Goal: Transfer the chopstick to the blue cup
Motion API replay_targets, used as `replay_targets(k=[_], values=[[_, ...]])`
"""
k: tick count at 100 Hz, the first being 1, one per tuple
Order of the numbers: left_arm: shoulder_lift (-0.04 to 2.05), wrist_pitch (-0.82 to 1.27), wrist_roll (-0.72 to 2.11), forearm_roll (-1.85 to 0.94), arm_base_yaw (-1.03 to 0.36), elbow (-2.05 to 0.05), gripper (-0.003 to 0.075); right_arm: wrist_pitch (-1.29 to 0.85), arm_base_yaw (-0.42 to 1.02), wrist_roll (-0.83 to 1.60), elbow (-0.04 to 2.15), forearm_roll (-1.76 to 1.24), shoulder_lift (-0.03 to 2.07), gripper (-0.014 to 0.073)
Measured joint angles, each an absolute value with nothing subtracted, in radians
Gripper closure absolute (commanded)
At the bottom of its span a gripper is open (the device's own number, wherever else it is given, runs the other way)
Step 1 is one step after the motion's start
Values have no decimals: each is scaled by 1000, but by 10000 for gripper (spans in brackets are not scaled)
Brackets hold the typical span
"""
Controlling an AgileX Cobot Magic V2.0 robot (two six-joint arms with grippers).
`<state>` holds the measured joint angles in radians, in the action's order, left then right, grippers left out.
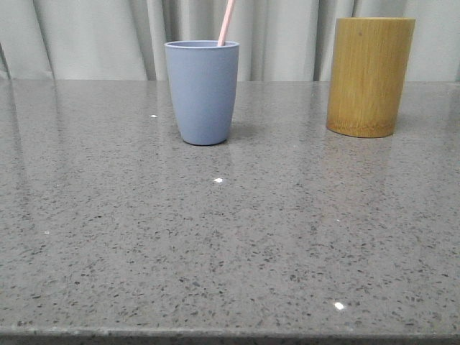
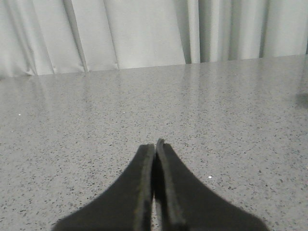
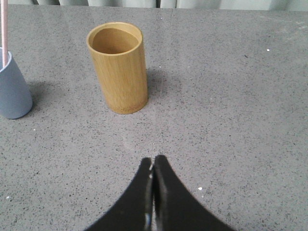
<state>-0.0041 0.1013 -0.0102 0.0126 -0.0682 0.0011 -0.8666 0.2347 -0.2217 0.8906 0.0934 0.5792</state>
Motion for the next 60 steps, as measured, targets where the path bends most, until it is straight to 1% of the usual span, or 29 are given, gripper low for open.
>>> replay_targets(k=[12, 24, 38, 60], values=[[-4, 103, -10, 13, -68, 1, 739, -859, 235, -222, 881, 109, 545, 662], [-4, 103, -10, 13, -68, 1, 739, -791, 230, -222, 804, 116, 457, 662], [-4, 103, -10, 13, -68, 1, 739, -645, 183, -222, 648, 116, 312, 662], [-4, 103, -10, 13, -68, 1, 739, -434, 53, -222, 377, 110, 85, 662]])
